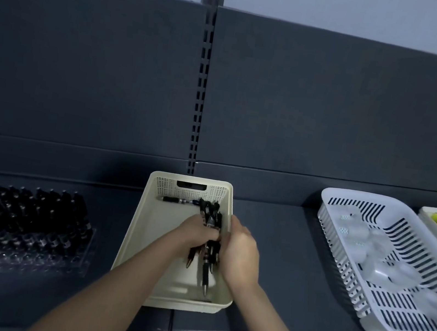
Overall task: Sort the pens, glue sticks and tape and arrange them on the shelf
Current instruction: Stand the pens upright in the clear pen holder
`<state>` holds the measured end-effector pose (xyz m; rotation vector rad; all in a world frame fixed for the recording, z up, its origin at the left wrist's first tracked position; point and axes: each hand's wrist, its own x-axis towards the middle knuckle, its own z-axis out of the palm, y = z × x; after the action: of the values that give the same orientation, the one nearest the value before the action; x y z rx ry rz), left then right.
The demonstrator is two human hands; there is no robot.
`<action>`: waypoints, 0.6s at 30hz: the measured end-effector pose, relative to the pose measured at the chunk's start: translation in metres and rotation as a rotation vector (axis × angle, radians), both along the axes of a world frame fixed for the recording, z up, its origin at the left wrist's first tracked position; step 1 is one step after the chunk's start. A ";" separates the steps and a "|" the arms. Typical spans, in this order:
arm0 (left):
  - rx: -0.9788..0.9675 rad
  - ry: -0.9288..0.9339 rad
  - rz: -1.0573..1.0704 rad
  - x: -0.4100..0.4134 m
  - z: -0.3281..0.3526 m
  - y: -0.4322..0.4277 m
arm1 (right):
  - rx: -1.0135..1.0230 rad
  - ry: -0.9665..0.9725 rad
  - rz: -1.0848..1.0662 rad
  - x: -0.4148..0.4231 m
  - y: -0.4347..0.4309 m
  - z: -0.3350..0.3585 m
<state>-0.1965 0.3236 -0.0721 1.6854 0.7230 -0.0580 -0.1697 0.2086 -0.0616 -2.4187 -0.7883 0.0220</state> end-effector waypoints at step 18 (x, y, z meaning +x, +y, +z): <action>-0.103 -0.324 0.343 -0.059 0.035 0.044 | -0.041 -0.189 0.114 -0.013 0.027 0.018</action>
<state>-0.2551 0.3675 -0.0370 1.4093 0.7375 0.4040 -0.1827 0.2357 -0.0436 -2.4360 -1.0194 -0.1489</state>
